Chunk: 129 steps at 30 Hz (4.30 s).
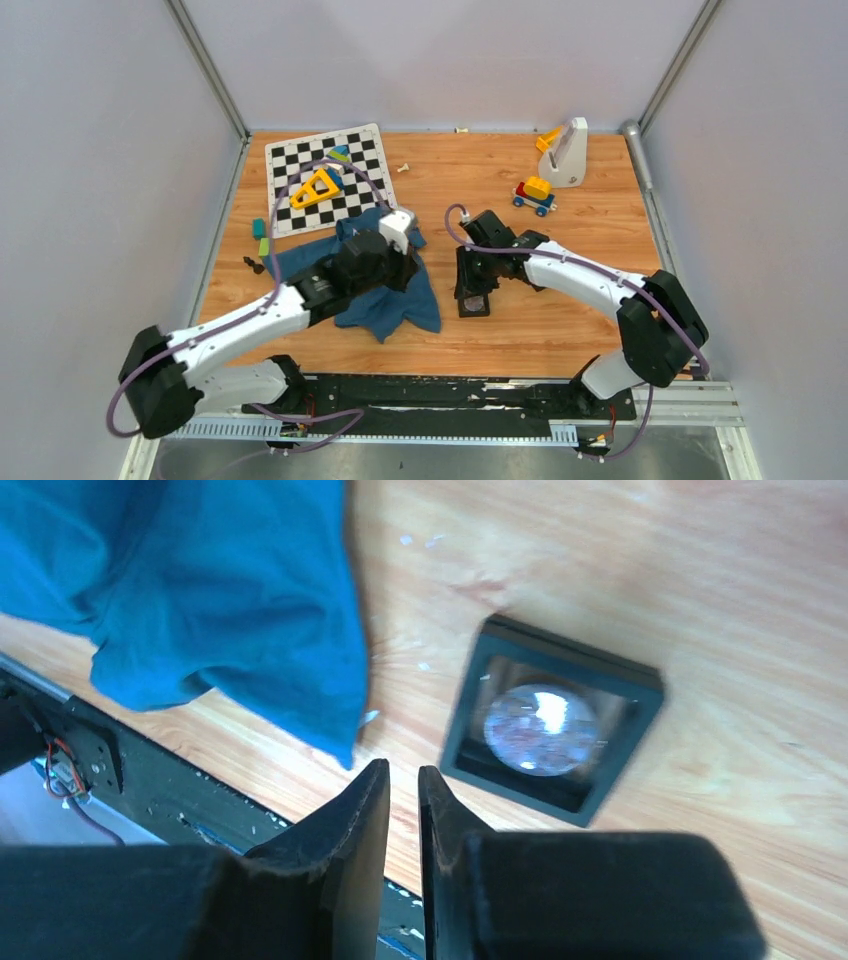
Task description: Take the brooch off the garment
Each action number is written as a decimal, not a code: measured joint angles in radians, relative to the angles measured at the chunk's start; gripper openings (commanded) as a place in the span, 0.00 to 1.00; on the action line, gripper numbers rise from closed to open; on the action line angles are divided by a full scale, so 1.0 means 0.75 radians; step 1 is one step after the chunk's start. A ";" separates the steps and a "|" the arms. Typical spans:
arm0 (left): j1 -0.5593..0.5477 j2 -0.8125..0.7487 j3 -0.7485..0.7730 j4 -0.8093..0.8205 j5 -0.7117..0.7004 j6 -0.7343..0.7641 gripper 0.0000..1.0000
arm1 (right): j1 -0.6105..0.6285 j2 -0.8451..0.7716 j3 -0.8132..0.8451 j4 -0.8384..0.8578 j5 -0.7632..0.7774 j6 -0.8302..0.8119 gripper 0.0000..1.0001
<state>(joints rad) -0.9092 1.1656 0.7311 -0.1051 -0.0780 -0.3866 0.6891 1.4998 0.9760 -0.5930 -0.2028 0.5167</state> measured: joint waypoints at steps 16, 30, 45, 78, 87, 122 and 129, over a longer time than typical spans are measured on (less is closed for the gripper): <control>0.453 -0.246 0.088 -0.366 -0.047 0.007 0.40 | 0.150 0.234 0.002 0.080 0.222 0.153 0.30; 0.601 0.175 0.143 -0.195 0.017 0.058 0.62 | -0.023 0.078 -0.042 0.174 0.067 0.062 0.55; 0.601 0.576 0.335 -0.108 0.288 0.217 0.48 | 0.057 0.418 0.088 0.473 -0.122 0.107 0.32; 0.898 0.516 1.737 -0.677 0.354 0.156 0.00 | -0.335 0.303 1.287 -0.041 -0.020 -0.078 0.00; 0.894 0.184 1.789 -0.971 0.195 0.243 0.00 | -0.223 0.187 1.269 -0.099 -0.369 -0.097 0.00; 0.604 1.020 1.292 -0.617 0.379 0.247 0.85 | -0.226 -0.280 -0.094 0.174 -0.294 0.035 0.00; 0.611 0.345 0.761 -0.659 0.072 0.227 0.73 | -0.246 -0.284 -0.101 0.180 -0.277 0.013 0.00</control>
<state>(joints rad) -0.4507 1.4242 1.3022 -0.5991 -0.0238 -0.2161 0.5049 1.2869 0.9005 -0.4583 -0.4107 0.5266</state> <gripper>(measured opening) 0.782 0.012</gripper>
